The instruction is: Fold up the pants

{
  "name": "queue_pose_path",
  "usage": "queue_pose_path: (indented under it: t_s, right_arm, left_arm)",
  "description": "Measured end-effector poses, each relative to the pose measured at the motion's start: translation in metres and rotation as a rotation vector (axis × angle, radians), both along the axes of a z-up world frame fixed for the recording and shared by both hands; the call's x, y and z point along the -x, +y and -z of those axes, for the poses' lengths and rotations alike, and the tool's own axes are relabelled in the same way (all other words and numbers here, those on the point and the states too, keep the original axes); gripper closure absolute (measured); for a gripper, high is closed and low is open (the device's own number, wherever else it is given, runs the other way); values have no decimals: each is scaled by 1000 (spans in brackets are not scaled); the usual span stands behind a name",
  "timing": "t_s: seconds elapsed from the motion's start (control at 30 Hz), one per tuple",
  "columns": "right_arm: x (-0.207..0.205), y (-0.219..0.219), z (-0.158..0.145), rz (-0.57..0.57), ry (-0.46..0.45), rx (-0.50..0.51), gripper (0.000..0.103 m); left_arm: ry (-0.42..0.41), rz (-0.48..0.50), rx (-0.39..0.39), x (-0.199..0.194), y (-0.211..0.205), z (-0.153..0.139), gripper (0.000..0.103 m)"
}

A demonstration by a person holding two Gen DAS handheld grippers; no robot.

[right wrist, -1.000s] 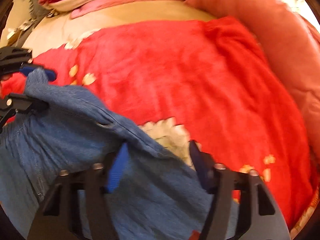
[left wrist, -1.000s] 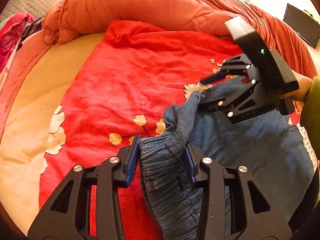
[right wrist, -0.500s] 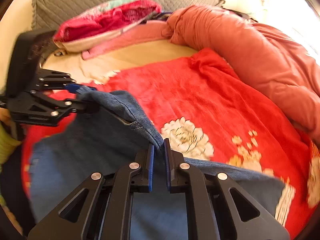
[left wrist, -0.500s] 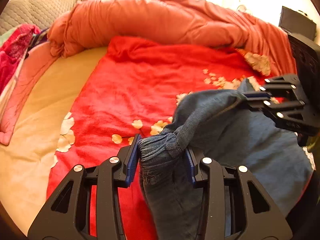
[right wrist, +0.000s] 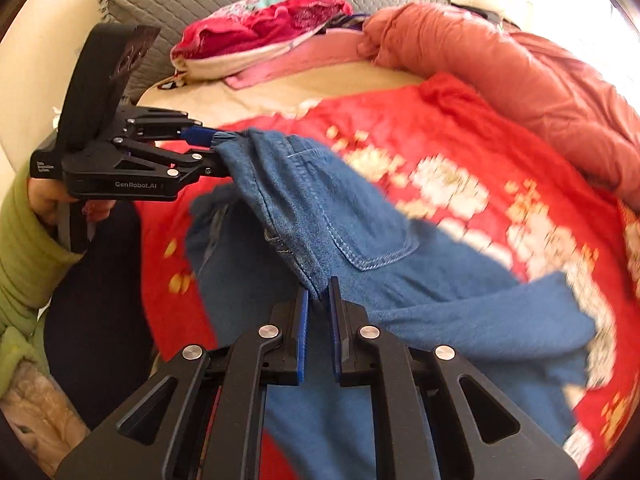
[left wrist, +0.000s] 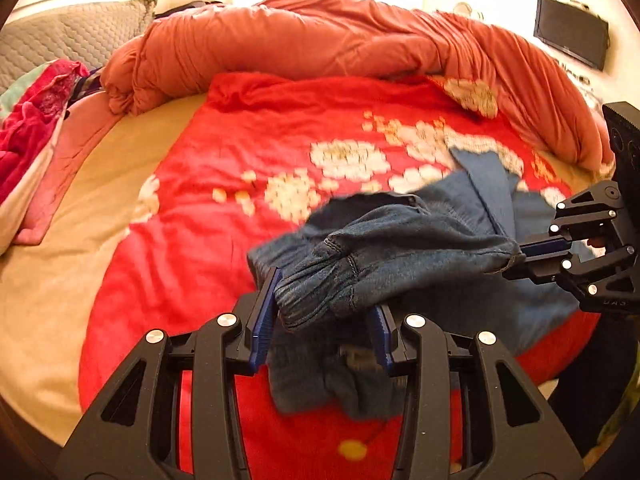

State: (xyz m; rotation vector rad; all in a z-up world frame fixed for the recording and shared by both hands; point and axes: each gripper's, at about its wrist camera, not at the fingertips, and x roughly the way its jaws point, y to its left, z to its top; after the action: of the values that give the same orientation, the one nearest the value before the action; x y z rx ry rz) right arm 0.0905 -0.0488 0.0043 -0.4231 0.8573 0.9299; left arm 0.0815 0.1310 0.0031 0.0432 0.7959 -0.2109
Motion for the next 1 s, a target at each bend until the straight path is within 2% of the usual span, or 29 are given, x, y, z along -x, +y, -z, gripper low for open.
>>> queue_pose_path:
  t_s: [0.2,0.27,0.4,0.57,0.63,0.73,0.8,0.83,0.93,1.0]
  right_arm:
    - [23,6,17,-19,32,-5,94]
    - [29,8,20,-34,40,-5,92]
    - [32,10,29,-37,57,7,88]
    - [40,6,31,-49,81,-35,73]
    - [41,5,31,-45,87,-45,69]
    - [43,-2,19,-31,93,-83,68]
    - [46,-14,3,-28,90,-129,67]
    - [47,-20,-4,-15,71,-141,63]
    - [39,-35,-23,66,-1,-144,53]
    - [23,-37,-26,136,-21,-134,51]
  left_arm:
    - [69,-27,-28,16,7,18,68]
    - [84,-43,-33,21,12,21,67]
    - [102,-79,-1,36,30,18,61]
    - [4,-121,56,48,38,-22,57]
    - [-27,-86,80,38,23,-32,57]
    - [-15,-27,88,16,-6,-26,57]
    - [17,-19,59,3,-22,-11,57]
    - [36,-25,22,1,-28,-2,57]
    - [79,-33,-45,4,-35,20,57]
    - [70,-26,-94,14,-40,26,57]
